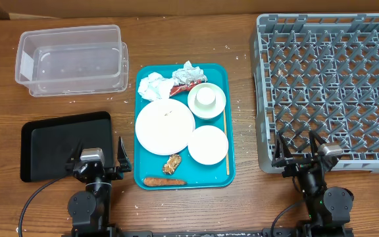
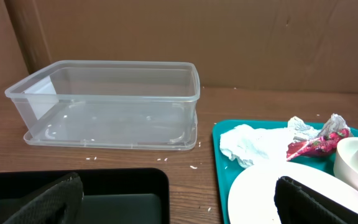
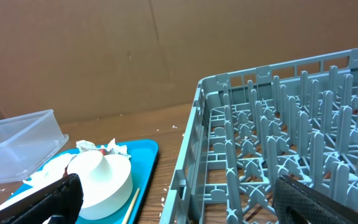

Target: Sort waste into correct bins and load items into the dishwasher

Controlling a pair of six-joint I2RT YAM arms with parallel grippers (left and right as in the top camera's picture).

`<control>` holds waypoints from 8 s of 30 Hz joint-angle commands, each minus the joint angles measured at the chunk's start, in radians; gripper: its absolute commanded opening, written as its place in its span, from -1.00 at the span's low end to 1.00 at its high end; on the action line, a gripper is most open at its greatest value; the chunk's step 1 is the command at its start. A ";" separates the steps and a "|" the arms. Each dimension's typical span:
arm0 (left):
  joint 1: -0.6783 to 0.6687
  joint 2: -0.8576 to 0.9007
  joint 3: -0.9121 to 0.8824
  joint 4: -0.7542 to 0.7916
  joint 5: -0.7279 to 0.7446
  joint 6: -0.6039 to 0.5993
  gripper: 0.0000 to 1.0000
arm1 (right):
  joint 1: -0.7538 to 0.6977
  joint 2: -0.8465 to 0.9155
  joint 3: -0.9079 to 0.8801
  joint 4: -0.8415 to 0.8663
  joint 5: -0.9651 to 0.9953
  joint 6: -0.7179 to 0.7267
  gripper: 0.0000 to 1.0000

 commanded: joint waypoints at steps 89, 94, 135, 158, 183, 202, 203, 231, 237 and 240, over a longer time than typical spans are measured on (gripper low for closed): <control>-0.041 1.390 1.378 -0.257 0.962 -0.135 1.00 | -0.003 -0.011 -0.011 0.005 0.007 -0.001 1.00; -0.166 1.507 1.612 -0.670 0.471 -0.001 1.00 | -0.003 -0.011 -0.011 0.005 0.007 -0.001 1.00; -0.427 2.181 1.831 -0.858 -0.225 0.023 0.98 | -0.003 -0.011 -0.011 0.005 0.007 -0.001 1.00; -0.405 2.251 1.825 -0.807 -0.134 0.040 0.47 | -0.003 -0.011 -0.011 0.005 0.007 -0.001 1.00; -0.407 2.246 2.002 -1.045 -0.098 0.012 -0.27 | -0.003 -0.011 -0.011 0.005 0.007 -0.001 1.00; -0.407 2.248 1.881 -0.958 -0.096 0.016 -0.20 | -0.003 -0.011 -0.011 0.005 0.007 -0.001 1.00; -0.407 2.248 1.882 -0.959 -0.109 0.016 -0.30 | -0.003 -0.011 -0.011 0.005 0.007 -0.001 1.00; -0.371 2.247 2.432 -1.290 -0.138 -0.067 -0.92 | -0.003 -0.011 -0.011 0.005 0.007 -0.001 1.00; -0.312 2.247 2.501 -1.277 -0.273 -0.089 -0.92 | -0.003 -0.011 -0.011 0.005 0.007 -0.001 1.00; -0.272 2.247 2.520 -1.227 -0.349 -0.090 -0.92 | -0.003 -0.011 -0.011 0.005 0.007 -0.001 1.00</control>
